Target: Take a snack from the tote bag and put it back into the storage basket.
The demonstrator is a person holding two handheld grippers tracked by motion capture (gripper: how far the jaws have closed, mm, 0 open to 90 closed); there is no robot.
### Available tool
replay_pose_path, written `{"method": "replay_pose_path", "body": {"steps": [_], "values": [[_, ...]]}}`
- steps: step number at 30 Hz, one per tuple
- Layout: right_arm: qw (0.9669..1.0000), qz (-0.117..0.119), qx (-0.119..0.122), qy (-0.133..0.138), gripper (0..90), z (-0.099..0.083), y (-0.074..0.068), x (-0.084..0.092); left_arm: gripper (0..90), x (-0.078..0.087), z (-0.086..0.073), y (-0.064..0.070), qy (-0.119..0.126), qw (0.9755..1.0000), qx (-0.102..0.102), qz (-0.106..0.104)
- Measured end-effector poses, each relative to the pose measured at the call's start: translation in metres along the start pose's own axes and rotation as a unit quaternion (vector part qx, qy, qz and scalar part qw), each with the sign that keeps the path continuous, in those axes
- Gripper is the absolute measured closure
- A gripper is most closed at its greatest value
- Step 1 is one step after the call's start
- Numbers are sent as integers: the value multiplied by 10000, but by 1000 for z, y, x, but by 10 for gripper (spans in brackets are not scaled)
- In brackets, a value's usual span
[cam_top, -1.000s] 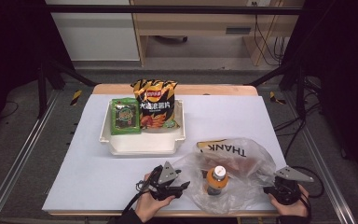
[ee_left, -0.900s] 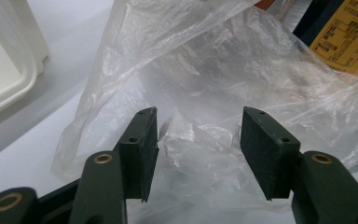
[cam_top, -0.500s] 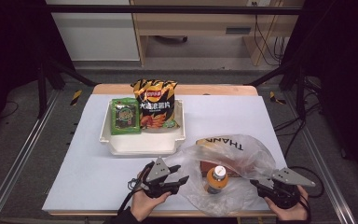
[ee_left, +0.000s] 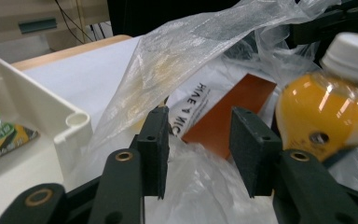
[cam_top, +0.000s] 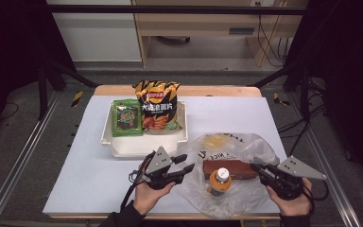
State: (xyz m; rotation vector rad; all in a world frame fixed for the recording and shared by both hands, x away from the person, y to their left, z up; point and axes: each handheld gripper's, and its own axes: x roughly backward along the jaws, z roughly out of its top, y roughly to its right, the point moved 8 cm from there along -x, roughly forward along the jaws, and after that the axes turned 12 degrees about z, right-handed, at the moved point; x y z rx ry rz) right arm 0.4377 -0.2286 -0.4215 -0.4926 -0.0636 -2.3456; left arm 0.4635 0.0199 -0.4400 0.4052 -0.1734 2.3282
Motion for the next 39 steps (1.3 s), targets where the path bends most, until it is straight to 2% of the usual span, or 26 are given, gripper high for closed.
{"method": "replay_pose_path", "body": {"steps": [4,8,12,13,16,18,20,23,25,28,30,33,37,39], "values": [[9997,-164,-135,-155,826,5,19,-19,615,-18,2,-3,-108,9999,-8,30],[9972,-470,-368,-446,818,-13,45,-34,636,-38,-9,-5,-368,9993,-74,45],[9945,-645,-573,-599,809,-37,62,-33,664,-53,-29,-7,-701,9974,-170,74],[9937,-717,-557,-663,806,-41,66,-31,670,-56,-34,-7,-774,9968,-183,90],[9919,-838,-639,-715,792,-51,76,-24,678,-65,-51,-7,-1038,9941,-303,106],[9925,-752,-613,-751,755,-55,76,-24,678,-67,-58,-7,-1116,9932,-303,95],[9944,-544,-520,-739,711,-52,68,-23,677,-64,-56,-8,-1062,9941,-233,57],[9980,-116,-249,-561,639,-37,51,-21,677,-53,-42,-6,-831,9964,-131,-42],[9983,214,-131,-533,573,-33,40,-23,676,-43,-29,-3,-628,9979,-116,-115],[9968,425,-55,-675,490,-36,34,-29,672,-34,-9,4,-345,9992,-144,-171],[9959,469,-80,-774,447,-41,35,-33,663,-34,-1,10,-255,9992,-228,-200],[9951,413,-202,-877,392,-49,41,-33,655,-40,4,19,-244,9988,-318,-271],[9945,384,-291,-934,343,-55,44,-27,633,-55,-2,27,-455,9969,-516,-384],[9943,379,-302,-945,333,-59,45,-25,611,-64,-9,27,-554,9957,-651,-360]]}}
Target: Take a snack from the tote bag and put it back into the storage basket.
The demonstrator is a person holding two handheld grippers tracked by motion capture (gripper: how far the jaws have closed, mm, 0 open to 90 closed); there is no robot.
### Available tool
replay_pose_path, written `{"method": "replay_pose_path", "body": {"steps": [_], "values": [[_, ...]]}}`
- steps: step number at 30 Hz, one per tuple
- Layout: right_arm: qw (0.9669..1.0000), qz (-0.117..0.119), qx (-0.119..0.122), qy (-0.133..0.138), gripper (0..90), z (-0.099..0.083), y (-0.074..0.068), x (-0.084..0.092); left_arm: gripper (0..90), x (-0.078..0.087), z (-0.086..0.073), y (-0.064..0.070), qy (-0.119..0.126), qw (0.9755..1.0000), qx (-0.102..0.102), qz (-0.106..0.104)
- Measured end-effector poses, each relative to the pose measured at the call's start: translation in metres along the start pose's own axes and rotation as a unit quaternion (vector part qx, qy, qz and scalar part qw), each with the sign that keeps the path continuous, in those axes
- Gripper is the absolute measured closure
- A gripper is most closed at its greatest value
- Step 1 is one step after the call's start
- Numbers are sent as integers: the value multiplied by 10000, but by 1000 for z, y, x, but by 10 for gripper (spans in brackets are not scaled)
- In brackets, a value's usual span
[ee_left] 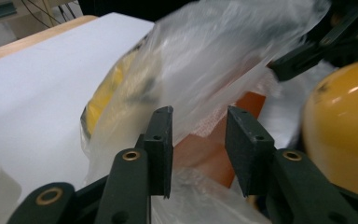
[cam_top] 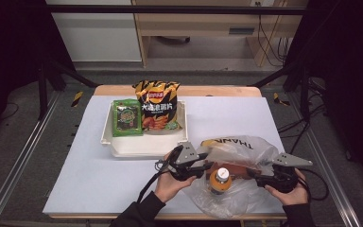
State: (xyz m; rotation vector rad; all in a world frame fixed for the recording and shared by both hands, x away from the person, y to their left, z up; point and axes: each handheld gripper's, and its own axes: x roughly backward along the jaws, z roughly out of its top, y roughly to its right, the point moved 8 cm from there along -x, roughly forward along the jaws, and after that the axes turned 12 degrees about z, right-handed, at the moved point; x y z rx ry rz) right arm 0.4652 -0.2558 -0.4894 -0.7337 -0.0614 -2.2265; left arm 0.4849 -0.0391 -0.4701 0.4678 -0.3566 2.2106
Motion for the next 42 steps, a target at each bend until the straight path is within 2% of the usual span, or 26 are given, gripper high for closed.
{"method": "replay_pose_path", "body": {"steps": [4,6,14,16,17,23,27,31,34,36,40,42], "values": [[10000,-19,-17,-2,318,-2,2,0,579,-12,-12,-4,-145,9999,0,-72],[10000,-22,39,-3,306,-1,2,-1,552,-14,-17,-5,-192,9997,-70,-102],[10000,-33,62,-3,269,-1,-1,-4,374,-8,-25,-4,-163,9995,-107,-265],[10000,-41,71,4,260,-1,0,-5,348,-7,-31,-4,-304,9990,-227,-226],[10000,-55,79,9,260,0,0,-6,343,-7,-34,-4,-345,9988,-275,-196],[9998,-22,198,43,260,2,-4,-14,337,-8,-49,-5,-472,9985,-143,-222],[9997,-1,222,125,279,4,-4,-18,326,-10,-59,-4,-649,9975,-196,-207],[9995,111,84,297,352,6,-2,-11,328,-10,-63,-5,-657,9975,-122,-227],[9986,-15,16,521,473,7,2,-2,333,-10,-63,-5,-670,9974,-165,-225],[9980,-162,-153,590,521,6,6,0,334,-10,-64,-4,-692,9971,-228,-224],[9987,-51,-337,392,495,-1,7,-8,329,-10,-62,-5,-643,9975,-198,-220],[9981,-10,-432,441,478,-1,7,-10,328,-7,-60,-6,-636,9975,-196,-223]]}}
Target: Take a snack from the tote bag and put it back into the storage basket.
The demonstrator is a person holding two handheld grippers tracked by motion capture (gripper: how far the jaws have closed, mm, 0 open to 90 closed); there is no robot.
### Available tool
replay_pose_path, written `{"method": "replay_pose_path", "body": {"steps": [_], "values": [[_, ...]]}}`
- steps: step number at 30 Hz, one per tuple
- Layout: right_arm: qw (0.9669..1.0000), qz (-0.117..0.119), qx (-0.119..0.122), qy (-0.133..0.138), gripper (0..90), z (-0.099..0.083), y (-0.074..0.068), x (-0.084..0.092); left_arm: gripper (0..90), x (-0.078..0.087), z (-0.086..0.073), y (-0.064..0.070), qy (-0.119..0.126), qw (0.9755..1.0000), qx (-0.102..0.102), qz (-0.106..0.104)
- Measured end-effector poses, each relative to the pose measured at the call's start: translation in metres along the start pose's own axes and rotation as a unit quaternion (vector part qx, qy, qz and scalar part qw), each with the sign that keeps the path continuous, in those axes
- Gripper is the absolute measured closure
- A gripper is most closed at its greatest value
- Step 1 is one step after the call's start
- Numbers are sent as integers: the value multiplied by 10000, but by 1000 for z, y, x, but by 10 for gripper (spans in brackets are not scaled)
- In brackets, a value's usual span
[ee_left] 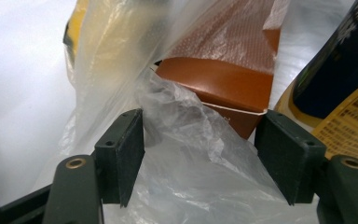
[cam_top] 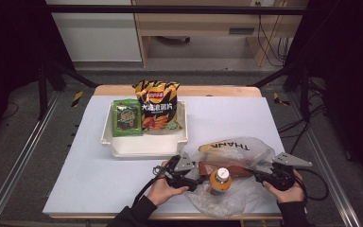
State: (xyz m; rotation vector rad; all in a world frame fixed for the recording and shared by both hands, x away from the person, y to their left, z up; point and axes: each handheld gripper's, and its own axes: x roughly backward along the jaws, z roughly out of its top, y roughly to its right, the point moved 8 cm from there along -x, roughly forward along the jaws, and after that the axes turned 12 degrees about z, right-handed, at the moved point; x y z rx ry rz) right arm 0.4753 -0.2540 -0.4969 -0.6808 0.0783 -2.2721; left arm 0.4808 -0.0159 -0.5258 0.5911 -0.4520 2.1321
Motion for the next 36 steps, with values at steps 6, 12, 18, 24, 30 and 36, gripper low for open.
{"method": "replay_pose_path", "body": {"steps": [6,12,18,24,30,36], "values": [[10000,-44,62,63,519,2,0,2,334,29,14,-2,306,9995,-24,61],[9998,-79,13,166,589,5,-1,1,416,43,37,4,671,9977,-28,-56],[9999,-18,7,153,507,5,-1,-2,383,13,39,9,380,9992,-145,-58],[9998,36,117,128,447,6,-2,-5,321,0,32,6,216,9994,-249,-113],[9997,35,177,136,439,6,-5,-8,322,-11,7,4,-256,9990,-303,-208],[9996,23,233,159,460,6,-6,-11,345,-15,2,4,-311,9989,-260,-246]]}}
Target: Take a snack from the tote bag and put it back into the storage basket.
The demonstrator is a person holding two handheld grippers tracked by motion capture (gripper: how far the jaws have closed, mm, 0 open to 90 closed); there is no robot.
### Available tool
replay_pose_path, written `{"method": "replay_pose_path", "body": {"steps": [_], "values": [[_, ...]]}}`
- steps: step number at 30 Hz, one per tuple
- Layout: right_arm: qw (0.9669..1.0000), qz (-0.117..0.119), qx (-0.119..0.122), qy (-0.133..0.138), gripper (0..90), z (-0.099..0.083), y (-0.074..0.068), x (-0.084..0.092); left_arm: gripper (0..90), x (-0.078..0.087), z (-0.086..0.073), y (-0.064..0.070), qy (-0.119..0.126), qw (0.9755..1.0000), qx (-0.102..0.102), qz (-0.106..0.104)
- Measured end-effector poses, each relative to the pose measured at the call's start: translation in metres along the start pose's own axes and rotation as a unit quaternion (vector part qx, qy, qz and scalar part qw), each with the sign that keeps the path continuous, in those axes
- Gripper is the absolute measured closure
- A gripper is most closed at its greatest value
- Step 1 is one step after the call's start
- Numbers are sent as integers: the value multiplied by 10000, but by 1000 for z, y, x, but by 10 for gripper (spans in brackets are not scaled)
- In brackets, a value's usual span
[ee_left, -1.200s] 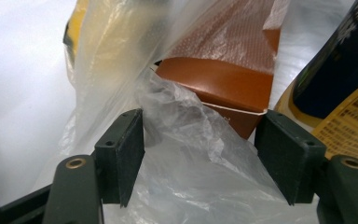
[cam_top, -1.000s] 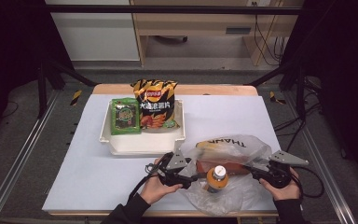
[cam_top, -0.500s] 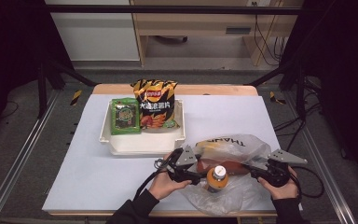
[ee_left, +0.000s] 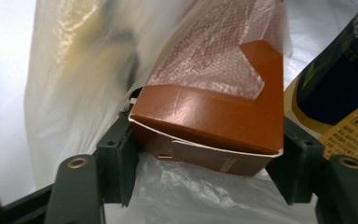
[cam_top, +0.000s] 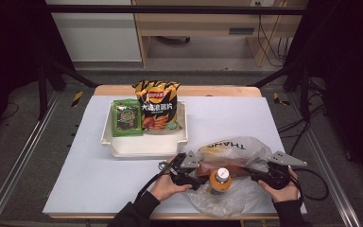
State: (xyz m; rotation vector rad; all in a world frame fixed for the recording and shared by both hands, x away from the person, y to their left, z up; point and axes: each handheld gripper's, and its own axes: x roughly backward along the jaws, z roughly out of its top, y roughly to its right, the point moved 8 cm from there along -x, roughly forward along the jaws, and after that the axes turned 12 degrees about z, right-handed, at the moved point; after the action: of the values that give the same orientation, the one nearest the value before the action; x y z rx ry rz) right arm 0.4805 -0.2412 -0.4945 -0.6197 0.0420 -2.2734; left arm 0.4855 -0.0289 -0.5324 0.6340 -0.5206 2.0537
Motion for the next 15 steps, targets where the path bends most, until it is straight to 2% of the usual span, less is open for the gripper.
{"method": "replay_pose_path", "body": {"steps": [3,6,9,13,15], "values": [[9999,50,-77,83,486,0,1,0,382,4,0,1,-41,9998,-170,-29],[9998,59,-133,130,527,0,3,2,418,12,2,4,-1,9998,-107,-196],[9995,-64,-198,235,588,1,5,6,433,20,4,1,57,9999,-26,-110],[9983,-150,-118,545,666,8,4,16,438,33,2,-1,101,9998,26,-196],[9980,-85,-74,624,691,11,1,19,438,40,1,0,187,9994,60,-273]]}}
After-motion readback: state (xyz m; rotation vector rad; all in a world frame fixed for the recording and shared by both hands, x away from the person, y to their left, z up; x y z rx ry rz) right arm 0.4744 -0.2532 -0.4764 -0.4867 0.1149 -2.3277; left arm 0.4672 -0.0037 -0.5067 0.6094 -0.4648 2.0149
